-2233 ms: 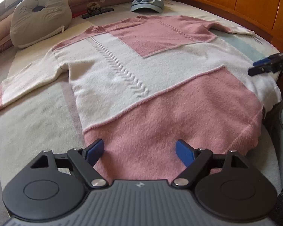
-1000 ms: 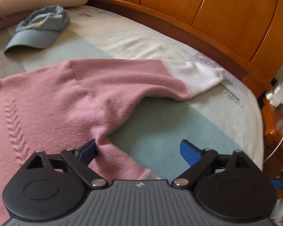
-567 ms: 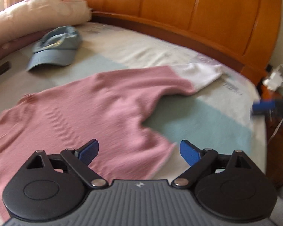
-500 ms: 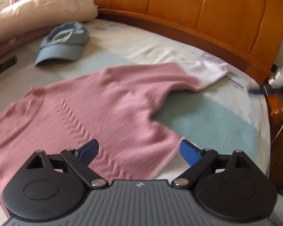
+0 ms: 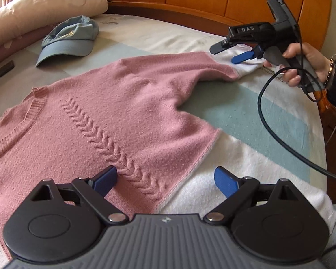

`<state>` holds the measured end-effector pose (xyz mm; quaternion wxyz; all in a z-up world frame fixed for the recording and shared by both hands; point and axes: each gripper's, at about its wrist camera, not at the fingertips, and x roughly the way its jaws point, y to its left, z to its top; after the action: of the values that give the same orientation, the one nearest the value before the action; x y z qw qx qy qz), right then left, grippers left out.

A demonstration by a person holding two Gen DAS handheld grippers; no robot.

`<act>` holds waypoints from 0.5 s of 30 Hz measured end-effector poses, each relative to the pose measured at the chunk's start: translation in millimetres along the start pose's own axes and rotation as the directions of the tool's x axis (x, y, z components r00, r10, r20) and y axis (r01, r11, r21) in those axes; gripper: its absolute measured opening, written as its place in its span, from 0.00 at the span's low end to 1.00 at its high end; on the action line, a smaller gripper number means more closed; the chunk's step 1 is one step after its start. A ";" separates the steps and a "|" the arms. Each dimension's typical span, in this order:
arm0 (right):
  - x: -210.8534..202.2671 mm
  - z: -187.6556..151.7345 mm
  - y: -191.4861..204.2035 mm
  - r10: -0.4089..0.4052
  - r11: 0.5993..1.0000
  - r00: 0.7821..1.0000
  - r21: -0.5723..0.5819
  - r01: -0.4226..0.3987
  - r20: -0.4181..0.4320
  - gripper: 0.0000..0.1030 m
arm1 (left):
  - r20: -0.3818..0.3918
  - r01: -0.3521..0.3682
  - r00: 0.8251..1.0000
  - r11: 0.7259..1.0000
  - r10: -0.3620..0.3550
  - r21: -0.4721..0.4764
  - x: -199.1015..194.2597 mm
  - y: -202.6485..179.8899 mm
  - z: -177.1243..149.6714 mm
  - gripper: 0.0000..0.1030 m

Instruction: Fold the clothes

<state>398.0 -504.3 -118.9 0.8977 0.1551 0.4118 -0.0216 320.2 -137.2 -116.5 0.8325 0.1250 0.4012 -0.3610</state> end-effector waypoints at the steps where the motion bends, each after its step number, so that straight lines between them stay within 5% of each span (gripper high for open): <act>1: -0.5 0.6 -1.9 -0.060 0.997 0.998 -0.038 0.060 0.015 1.00 | 0.005 0.005 1.000 1.000 -0.005 0.000 0.0 0.9 -1.3 0.90; 5: 8.9 4.1 -30.2 -0.237 0.962 0.968 -0.123 0.245 0.078 1.00 | 0.018 0.013 1.000 1.000 -0.013 0.010 2.1 2.8 -5.1 0.91; 8: 0.6 18.0 -36.0 -0.256 0.964 0.966 -0.058 0.258 0.042 1.00 | 0.021 0.013 1.000 1.000 -0.014 0.015 1.4 2.6 -5.2 0.91; 15: -13.4 1.7 71.6 -0.028 0.977 1.000 -0.211 0.025 -0.013 1.00 | 0.028 0.014 0.999 1.000 -0.015 0.009 0.9 2.5 -6.1 0.91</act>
<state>402.3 -438.0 -89.2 0.9055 0.0535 0.4209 0.0115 318.8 -132.9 -121.2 0.8349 0.1208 0.3886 -0.3705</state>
